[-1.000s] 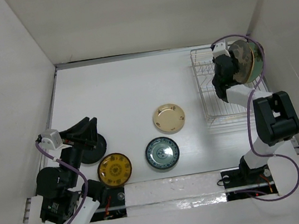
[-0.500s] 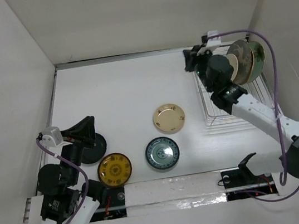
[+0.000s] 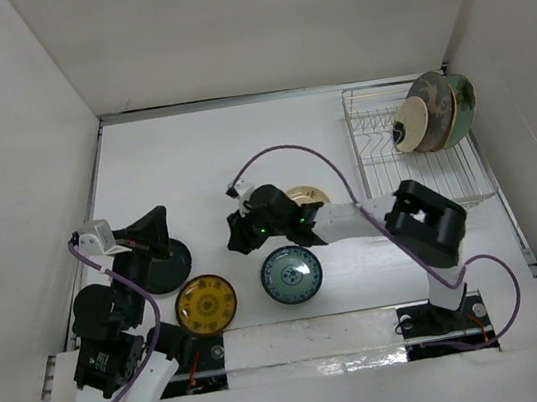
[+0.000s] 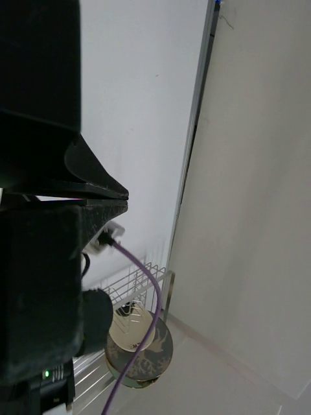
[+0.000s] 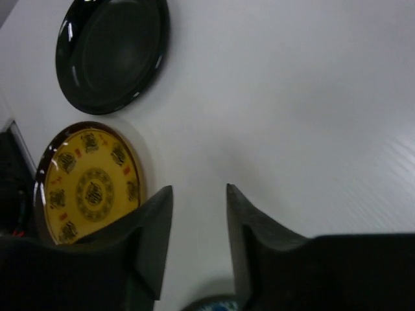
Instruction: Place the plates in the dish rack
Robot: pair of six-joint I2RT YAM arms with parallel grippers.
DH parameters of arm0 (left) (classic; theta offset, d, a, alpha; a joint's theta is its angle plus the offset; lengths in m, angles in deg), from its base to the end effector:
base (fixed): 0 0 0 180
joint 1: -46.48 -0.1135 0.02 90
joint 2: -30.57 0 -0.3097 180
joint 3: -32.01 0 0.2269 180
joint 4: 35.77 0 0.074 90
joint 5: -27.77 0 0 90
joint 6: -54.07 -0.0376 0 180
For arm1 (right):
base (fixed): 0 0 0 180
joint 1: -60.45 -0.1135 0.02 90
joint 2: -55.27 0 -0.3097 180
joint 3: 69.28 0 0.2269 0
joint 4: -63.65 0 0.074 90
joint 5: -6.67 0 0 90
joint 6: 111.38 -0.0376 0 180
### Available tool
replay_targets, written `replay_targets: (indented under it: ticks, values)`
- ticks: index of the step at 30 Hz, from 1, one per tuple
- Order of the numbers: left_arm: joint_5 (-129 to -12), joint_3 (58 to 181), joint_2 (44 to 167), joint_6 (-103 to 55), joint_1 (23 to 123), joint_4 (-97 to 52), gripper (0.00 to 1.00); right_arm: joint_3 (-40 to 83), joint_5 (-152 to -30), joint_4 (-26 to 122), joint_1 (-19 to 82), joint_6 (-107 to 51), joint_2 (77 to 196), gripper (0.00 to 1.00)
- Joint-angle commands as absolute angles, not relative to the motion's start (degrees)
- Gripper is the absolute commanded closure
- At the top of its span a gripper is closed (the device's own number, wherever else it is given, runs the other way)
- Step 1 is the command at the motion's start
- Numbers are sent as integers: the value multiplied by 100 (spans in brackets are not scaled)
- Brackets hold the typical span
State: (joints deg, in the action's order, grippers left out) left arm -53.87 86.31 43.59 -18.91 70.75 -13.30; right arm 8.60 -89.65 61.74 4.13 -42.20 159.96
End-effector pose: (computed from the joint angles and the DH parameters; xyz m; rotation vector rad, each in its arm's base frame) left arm -0.0032 0.0074 0.3688 -0.0486 1.2629 -0.5333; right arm 0.2177 0.3341 0.2572 -0.7412 2.0789 0.9099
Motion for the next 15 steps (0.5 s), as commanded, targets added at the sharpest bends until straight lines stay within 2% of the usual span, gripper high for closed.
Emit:
replay_targets:
  ticks: [1, 7, 11, 15]
  values:
    - [-5212, 8629, 4410, -1870, 7047, -1560, 99, 1776, -9798, 6282, 306, -4292, 16738, 51]
    - [-5388, 8672, 4787, -1940, 7047, -1560, 81, 2402, -10528, 5702, 253, -4213, 17287, 46]
    - [-5467, 8690, 4911, -1984, 7047, -1560, 77, 2560, -10758, 5201, 191, -4125, 17603, 45]
    - [-5450, 8664, 4920, -1993, 7047, -1560, 75, 2165, -11206, 5358, 77, -4204, 17543, 45]
